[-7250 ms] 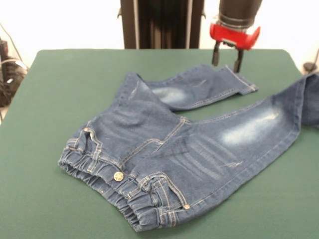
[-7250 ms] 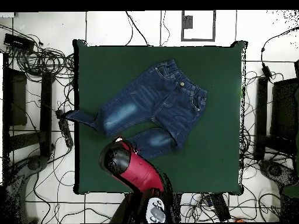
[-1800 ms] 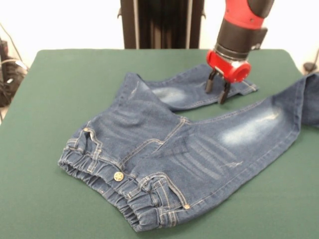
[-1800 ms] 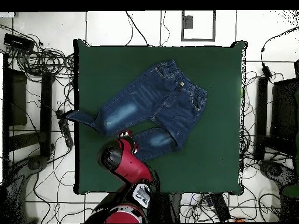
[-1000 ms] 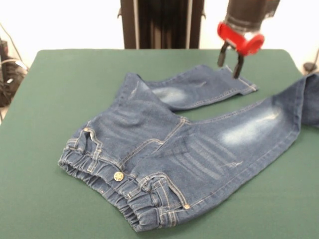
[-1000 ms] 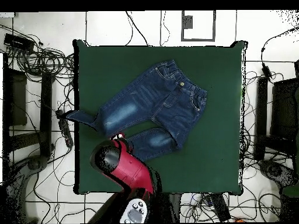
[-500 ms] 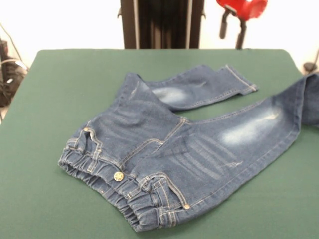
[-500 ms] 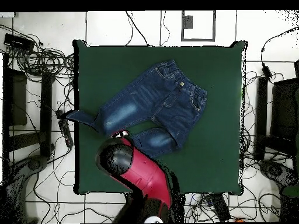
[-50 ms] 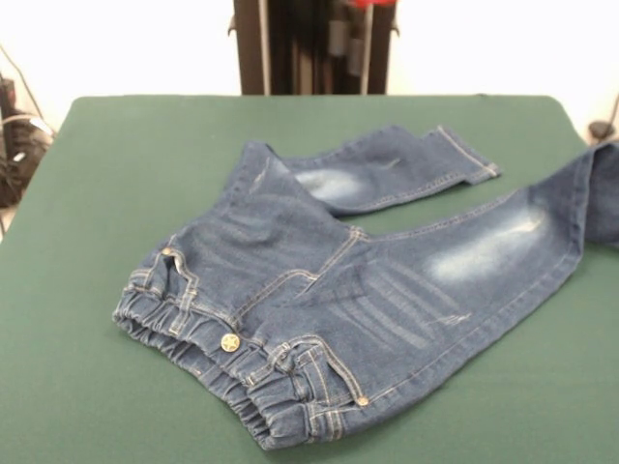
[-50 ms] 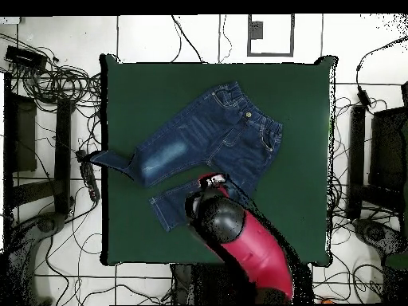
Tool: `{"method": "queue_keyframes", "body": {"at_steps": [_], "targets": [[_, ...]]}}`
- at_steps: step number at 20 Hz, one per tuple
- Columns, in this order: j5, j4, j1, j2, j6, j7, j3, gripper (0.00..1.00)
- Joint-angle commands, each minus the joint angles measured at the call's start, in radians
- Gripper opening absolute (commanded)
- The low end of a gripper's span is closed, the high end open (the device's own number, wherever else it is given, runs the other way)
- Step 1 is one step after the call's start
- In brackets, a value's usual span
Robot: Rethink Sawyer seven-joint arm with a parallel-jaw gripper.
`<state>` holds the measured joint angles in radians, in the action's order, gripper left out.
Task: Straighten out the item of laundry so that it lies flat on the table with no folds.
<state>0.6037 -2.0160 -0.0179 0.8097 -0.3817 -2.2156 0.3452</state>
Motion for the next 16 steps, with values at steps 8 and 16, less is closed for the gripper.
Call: {"method": "queue_keyframes", "body": {"at_steps": [8, 16], "targets": [[-0.156, -0.159, 0.154, 0.033, 0.115, 0.107, -0.254, 1.00], [-0.289, -0.162, 0.228, -0.033, 0.235, -0.018, -0.322, 1.00]]}}
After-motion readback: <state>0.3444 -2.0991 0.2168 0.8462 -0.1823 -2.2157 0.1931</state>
